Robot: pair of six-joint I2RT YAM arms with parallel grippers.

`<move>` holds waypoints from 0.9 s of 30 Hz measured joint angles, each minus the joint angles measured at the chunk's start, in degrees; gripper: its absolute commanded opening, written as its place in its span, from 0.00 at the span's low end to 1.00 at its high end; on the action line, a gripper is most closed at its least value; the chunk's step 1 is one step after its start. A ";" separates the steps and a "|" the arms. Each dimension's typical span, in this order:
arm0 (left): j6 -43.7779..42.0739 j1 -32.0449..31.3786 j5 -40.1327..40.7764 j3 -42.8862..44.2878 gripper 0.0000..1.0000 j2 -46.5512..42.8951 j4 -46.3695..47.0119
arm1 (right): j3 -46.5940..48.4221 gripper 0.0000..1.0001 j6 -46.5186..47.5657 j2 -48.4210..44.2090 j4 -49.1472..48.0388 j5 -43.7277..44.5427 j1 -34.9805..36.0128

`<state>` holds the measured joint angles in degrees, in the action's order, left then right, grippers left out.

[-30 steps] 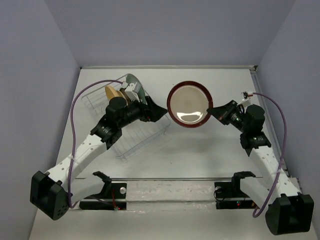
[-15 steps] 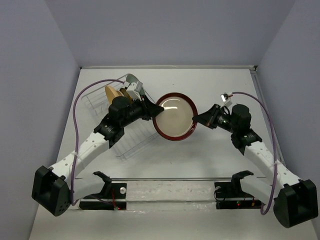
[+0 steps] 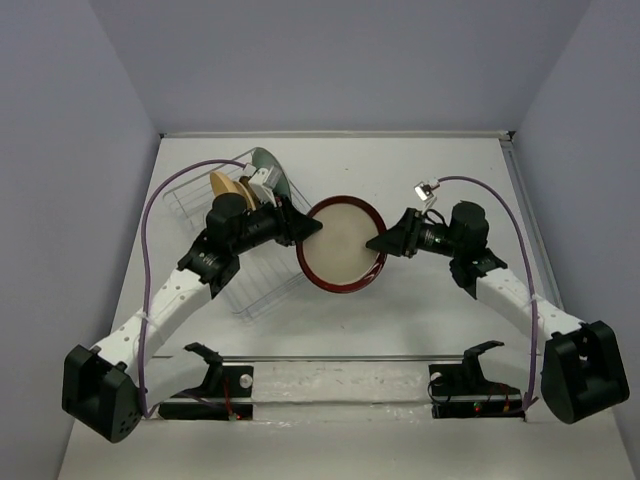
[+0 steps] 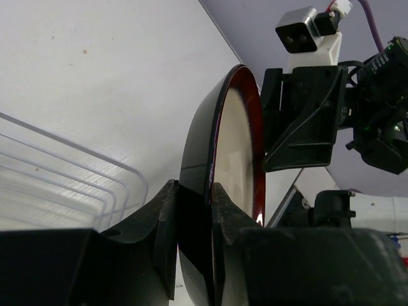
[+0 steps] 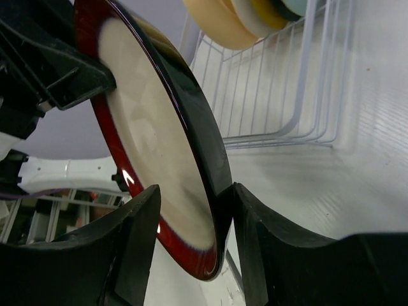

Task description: Load the plates into the dish rack

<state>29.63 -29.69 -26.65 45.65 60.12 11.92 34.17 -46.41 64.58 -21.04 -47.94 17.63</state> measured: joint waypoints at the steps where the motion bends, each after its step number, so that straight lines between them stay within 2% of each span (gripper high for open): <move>1: -0.17 0.33 -1.29 0.00 0.05 -0.22 -0.35 | 0.04 0.55 0.11 0.31 -0.79 -1.07 0.35; 6: -0.74 2.05 -5.62 0.02 0.05 -1.66 -1.57 | 1.27 0.55 1.27 1.25 -2.62 -4.24 2.64; 10: -0.70 2.86 -8.26 0.11 0.05 -2.62 -1.79 | 2.62 0.33 2.29 2.60 -3.93 -5.66 4.33; 11: -0.70 3.15 -8.98 0.22 0.05 -2.91 -1.90 | 2.78 0.22 2.84 2.99 -4.00 -5.68 4.70; 13: -0.98 3.91 -10.08 0.26 0.05 -3.41 -2.25 | 2.86 0.07 2.60 3.41 -4.33 -6.62 5.18; 16: -0.59 5.31 -12.33 0.39 0.15 -4.09 -2.84 | 3.17 0.07 3.28 3.37 -4.98 -7.65 5.44; 18: -1.01 5.62 -12.24 0.46 0.17 -4.48 -2.99 | 3.67 0.07 3.50 3.37 -4.63 -7.54 5.77; 20: -1.22 6.08 -12.11 0.61 0.28 -4.74 -3.30 | 4.20 0.07 4.07 3.23 -4.04 -6.97 6.08; 21: -1.31 6.25 -12.04 0.81 0.36 -4.81 -3.67 | 4.44 0.07 4.35 3.17 -3.56 -6.40 6.19; 22: -1.46 6.32 -11.91 1.05 0.59 -4.87 -4.09 | 4.72 0.07 4.68 3.04 -2.97 -5.81 6.34; 24: -1.95 6.43 -10.01 1.84 0.83 -5.11 -5.38 | 5.57 0.07 5.62 2.60 -1.68 -4.35 7.17; 25: -2.16 6.40 -7.80 2.51 0.99 -5.35 -6.43 | 6.47 0.07 6.93 2.38 -0.13 -3.06 8.35; 27: -2.75 6.71 -2.62 4.02 0.99 -6.29 -8.41 | 8.68 0.07 8.98 2.27 4.04 1.20 11.28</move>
<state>26.87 -22.98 -29.28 49.67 53.82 3.51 42.85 -37.43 66.85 -16.99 -46.74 28.91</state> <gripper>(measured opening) 0.946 0.298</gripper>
